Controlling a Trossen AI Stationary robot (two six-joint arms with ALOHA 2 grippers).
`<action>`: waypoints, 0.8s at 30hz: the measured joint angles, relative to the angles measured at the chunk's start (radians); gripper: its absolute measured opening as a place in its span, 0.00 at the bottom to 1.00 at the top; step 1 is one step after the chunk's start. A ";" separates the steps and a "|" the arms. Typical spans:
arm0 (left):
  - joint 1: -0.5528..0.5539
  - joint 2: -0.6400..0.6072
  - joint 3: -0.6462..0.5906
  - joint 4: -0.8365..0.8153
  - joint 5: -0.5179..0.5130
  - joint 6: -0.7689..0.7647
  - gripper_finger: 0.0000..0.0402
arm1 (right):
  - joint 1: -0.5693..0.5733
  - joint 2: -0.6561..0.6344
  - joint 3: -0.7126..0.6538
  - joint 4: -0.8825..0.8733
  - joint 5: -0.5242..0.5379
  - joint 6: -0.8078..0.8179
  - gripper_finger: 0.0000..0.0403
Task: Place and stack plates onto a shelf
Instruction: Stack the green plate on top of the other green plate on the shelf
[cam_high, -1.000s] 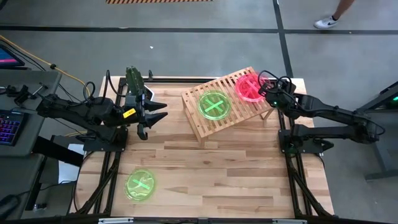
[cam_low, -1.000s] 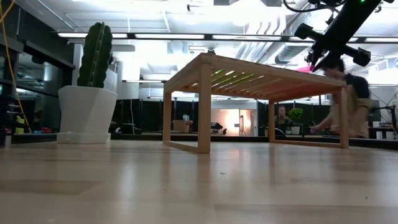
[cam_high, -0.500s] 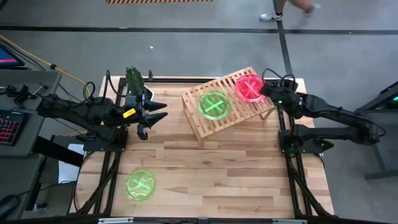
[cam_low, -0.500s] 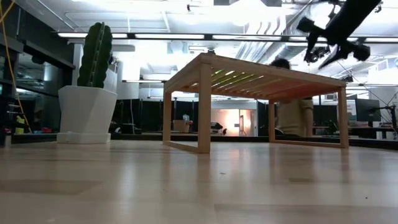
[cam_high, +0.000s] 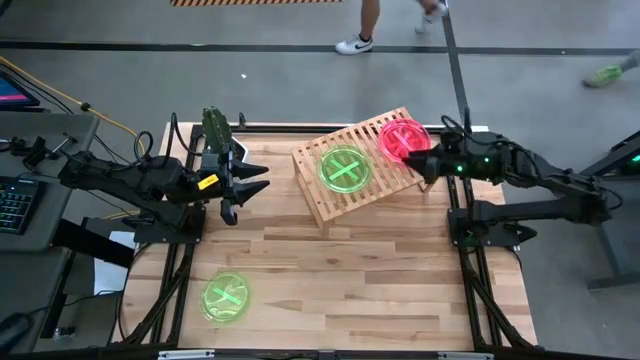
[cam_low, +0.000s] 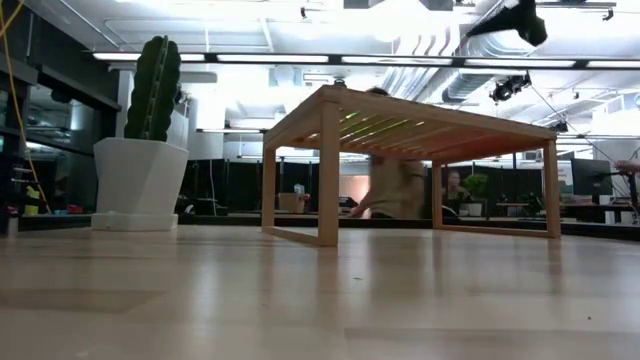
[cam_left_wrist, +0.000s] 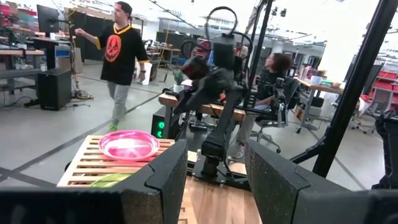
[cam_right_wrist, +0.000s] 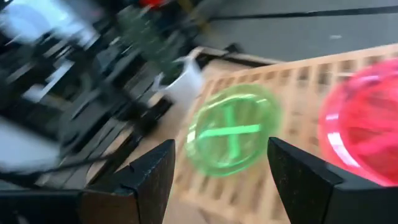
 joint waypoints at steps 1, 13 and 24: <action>0.000 0.000 0.000 0.000 0.000 -0.005 0.37 | 0.022 0.001 -0.005 0.016 -0.016 -0.019 0.59; -0.050 0.096 0.001 -0.068 0.074 -0.378 0.37 | 0.342 0.010 -0.112 0.266 -0.029 -0.070 0.59; -0.179 0.406 0.010 -0.533 0.749 -0.460 0.32 | 0.481 0.031 -0.112 0.364 0.187 -0.033 0.59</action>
